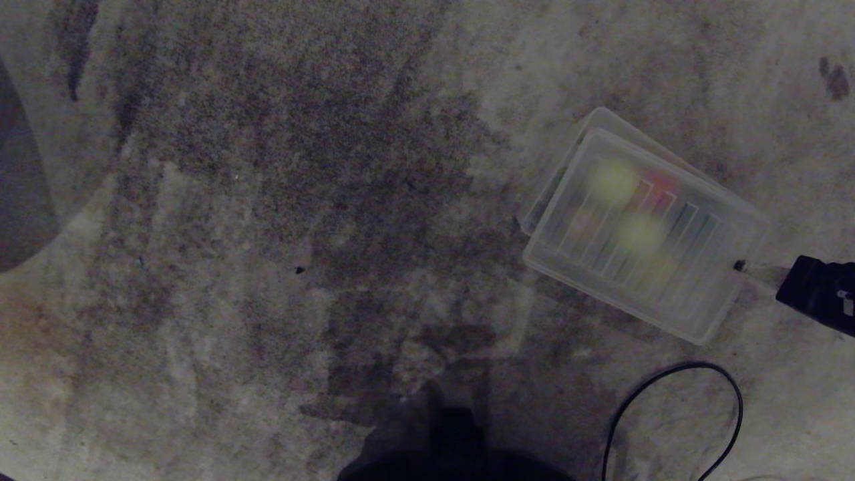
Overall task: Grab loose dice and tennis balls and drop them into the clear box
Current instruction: Close the lid
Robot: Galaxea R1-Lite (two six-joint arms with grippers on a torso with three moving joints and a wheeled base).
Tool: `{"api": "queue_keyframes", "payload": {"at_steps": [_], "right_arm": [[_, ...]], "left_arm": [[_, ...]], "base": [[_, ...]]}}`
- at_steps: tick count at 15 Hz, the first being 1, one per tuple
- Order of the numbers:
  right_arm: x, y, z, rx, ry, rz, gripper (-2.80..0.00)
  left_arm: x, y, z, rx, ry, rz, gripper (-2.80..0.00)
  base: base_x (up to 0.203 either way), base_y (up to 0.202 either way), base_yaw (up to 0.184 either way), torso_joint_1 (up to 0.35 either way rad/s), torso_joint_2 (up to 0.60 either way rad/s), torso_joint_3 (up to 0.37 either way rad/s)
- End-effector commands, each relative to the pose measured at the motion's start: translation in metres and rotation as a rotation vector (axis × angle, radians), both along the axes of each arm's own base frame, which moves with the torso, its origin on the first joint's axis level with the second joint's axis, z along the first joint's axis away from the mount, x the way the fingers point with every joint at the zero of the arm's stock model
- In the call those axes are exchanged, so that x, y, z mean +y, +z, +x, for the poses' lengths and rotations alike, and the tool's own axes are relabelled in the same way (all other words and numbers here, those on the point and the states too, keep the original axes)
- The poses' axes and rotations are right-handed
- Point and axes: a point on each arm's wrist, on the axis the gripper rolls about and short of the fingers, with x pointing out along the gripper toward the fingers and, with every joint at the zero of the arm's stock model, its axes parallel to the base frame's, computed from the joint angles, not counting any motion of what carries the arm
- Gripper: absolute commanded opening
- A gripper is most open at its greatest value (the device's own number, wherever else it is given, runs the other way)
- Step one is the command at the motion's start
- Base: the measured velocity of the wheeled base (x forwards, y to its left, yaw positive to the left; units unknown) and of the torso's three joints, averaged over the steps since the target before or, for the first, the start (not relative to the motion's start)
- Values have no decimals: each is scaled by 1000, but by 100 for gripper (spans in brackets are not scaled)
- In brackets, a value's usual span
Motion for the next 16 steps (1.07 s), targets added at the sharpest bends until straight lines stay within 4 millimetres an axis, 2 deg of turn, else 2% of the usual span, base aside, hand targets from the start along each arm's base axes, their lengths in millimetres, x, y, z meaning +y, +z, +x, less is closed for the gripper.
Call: {"api": "queue_keyframes", "payload": {"at_steps": [1, 7, 13, 16], "right_arm": [[0, -2, 2, 3, 22, 7, 0], [3, 0, -3, -3, 42, 7, 0], [13, 12, -34, -76, 101, -1, 0], [25, 5, -52, -15, 142, 26, 0]], "left_arm": [[0, 0, 0, 3, 0, -1, -280], [0, 0, 0, 3, 3, -1, -280], [0, 0, 0, 3, 1, 0, -280], [0, 0, 0, 3, 2, -1, -280]], "base": [[0, 0, 0, 0, 0, 0], [0, 0, 0, 0, 0, 0], [0, 0, 0, 0, 0, 0], [0, 0, 0, 0, 0, 0]]}}
